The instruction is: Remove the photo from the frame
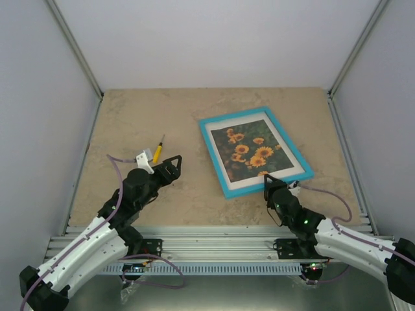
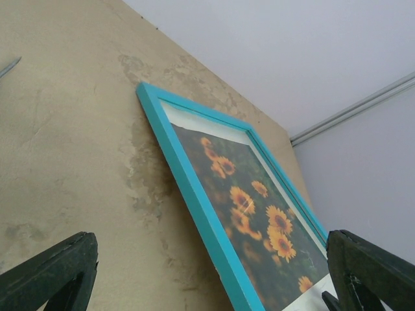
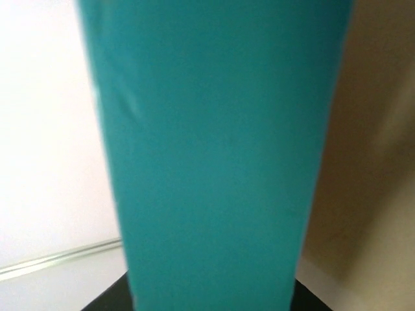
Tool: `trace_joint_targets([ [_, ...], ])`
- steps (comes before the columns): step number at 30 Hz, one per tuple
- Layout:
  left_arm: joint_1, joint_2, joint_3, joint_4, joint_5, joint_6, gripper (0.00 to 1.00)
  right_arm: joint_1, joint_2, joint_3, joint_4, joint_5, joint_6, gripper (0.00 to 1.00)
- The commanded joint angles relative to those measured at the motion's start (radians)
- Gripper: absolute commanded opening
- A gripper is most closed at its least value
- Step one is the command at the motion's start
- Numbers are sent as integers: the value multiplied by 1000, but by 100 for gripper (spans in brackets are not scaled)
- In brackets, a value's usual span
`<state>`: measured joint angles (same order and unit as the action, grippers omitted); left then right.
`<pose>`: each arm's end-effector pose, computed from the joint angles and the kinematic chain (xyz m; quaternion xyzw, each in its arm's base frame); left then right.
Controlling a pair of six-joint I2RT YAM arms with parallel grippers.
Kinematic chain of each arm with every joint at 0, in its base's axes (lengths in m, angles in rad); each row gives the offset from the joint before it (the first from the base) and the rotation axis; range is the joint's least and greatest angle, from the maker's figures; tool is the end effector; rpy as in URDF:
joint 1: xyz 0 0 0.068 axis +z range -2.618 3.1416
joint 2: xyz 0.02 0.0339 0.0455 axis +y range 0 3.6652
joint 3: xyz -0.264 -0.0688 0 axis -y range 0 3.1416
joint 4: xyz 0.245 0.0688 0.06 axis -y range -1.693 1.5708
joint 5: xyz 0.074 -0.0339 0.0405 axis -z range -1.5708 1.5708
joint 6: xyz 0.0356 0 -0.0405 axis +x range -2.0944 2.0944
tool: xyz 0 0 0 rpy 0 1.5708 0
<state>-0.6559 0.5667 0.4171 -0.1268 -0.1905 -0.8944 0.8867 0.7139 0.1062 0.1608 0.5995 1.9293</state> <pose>0.1256 -0.0881 0.2483 -0.1514 0.7817 -0.3659 0.4818 0.1098 0.1029 0.1510 0.5391 0.6227 0.4618 0.3291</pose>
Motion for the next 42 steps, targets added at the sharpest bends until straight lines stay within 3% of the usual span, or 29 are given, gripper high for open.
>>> trace_joint_targets([
  [1,-2,7,-18,38,21,-11,98,-14,-32,-52,-280,114,141,1],
  [6,-2,8,-27,47,23,-13,98,-27,-48,-57,-344,119,180,1],
  [8,-2,12,-31,53,25,-13,98,-27,-33,-59,-335,107,179,5],
  [16,-2,18,-32,53,25,-13,98,-27,29,-28,-338,47,164,37],
  [23,-2,21,-33,54,22,-13,98,-27,-23,16,-505,0,191,72],
  [31,-2,69,-14,49,40,9,98,-28,-101,85,-746,-14,133,93],
  [38,-2,210,11,83,94,36,98,-27,-117,174,-790,-15,-182,98],
  [42,-2,331,36,122,134,47,98,-28,-108,243,-702,-25,-525,98],
])
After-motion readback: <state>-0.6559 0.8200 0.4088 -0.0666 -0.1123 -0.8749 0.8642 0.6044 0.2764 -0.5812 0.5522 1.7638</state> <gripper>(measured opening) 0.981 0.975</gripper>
